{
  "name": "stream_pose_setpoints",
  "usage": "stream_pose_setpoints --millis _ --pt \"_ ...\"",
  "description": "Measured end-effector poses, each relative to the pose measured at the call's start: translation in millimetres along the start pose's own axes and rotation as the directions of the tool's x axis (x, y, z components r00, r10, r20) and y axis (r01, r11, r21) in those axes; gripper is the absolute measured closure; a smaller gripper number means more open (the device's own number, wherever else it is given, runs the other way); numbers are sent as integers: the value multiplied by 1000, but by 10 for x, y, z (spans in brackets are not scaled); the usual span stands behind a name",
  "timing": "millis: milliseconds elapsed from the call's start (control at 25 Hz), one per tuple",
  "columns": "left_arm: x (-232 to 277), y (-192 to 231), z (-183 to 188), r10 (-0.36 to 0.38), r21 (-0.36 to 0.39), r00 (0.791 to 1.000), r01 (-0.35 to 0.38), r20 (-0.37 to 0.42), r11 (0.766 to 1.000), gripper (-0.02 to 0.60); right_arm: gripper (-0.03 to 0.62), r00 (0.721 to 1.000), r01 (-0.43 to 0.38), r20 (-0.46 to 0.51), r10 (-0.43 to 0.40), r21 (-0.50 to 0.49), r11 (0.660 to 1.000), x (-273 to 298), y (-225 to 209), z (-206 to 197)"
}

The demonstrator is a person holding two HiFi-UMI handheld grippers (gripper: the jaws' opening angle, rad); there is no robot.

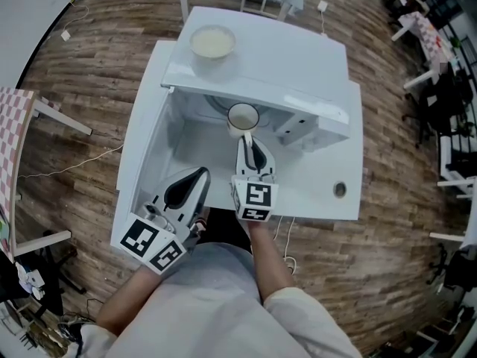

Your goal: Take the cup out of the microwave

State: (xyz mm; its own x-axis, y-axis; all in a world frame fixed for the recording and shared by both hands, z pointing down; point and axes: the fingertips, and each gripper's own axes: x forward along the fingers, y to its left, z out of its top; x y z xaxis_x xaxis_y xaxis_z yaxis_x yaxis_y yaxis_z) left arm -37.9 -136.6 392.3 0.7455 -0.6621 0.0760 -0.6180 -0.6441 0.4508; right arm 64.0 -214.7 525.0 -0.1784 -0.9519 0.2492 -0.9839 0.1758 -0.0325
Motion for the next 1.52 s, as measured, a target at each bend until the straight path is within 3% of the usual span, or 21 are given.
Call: stream_pose_setpoints --millis 440,1520 --pt "-44 -83 27 -15 5 1000 15 15 1000 572 525 999 -38 17 38 -14 999 -232 144 95" --pt "-187 -211 112 -91 -74 994 96 68 993 572 525 995 -86 59 85 19 996 -1060 341 483"
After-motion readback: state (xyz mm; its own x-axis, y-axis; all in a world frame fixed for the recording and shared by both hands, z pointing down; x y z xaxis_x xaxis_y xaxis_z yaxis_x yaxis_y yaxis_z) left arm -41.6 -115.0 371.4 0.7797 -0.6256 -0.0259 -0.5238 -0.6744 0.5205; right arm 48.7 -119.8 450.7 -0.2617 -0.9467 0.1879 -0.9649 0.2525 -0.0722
